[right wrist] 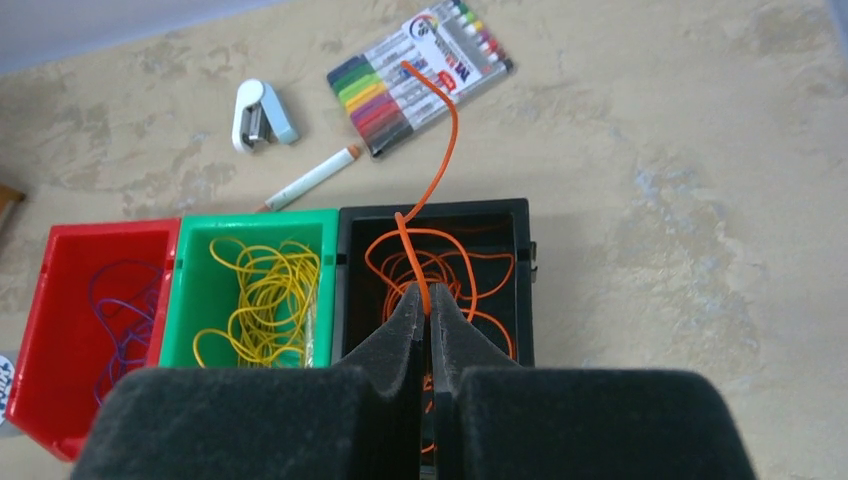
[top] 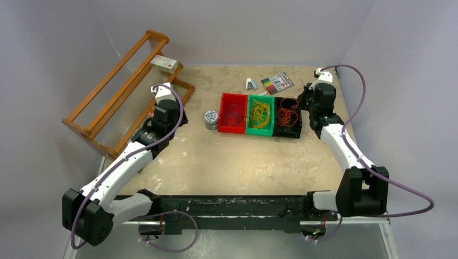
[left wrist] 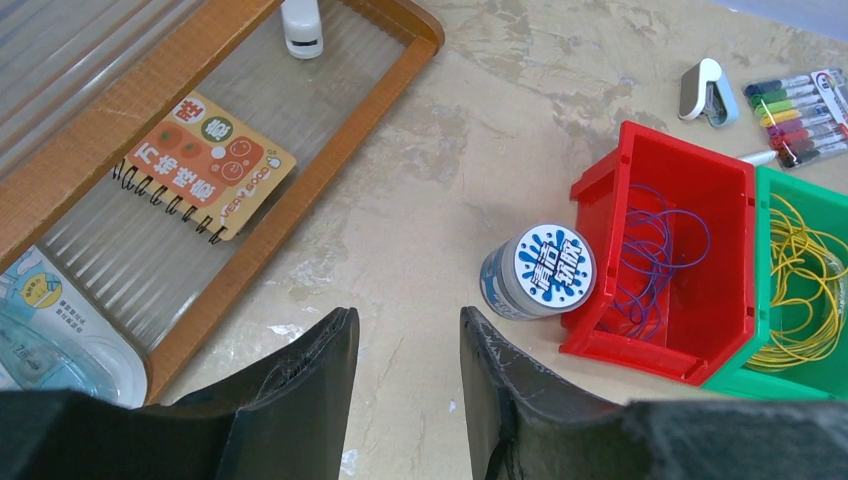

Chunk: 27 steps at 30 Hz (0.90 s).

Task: Untangle the cables

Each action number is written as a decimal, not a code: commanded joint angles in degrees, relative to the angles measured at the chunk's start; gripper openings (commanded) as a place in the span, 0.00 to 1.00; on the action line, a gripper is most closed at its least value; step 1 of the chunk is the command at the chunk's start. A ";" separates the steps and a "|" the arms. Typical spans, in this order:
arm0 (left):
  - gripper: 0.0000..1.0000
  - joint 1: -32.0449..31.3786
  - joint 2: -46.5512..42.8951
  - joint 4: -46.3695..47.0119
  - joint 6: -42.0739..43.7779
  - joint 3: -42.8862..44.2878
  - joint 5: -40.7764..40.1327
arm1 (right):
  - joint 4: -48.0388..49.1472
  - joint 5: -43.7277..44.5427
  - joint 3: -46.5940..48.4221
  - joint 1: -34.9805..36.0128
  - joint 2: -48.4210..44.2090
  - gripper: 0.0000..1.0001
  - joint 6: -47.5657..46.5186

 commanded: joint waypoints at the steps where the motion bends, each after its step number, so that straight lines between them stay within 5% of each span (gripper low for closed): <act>1: 0.41 0.18 0.07 1.49 -0.55 0.92 0.44 | -1.90 -6.44 1.11 -0.15 2.42 0.00 0.57; 8: 0.41 0.16 0.51 2.14 -0.77 0.71 1.19 | -7.52 -12.31 4.91 -0.15 8.23 0.00 -1.78; 27: 0.41 0.13 1.63 3.28 -1.38 0.89 2.08 | -16.51 -4.63 13.71 3.35 24.54 0.04 -6.73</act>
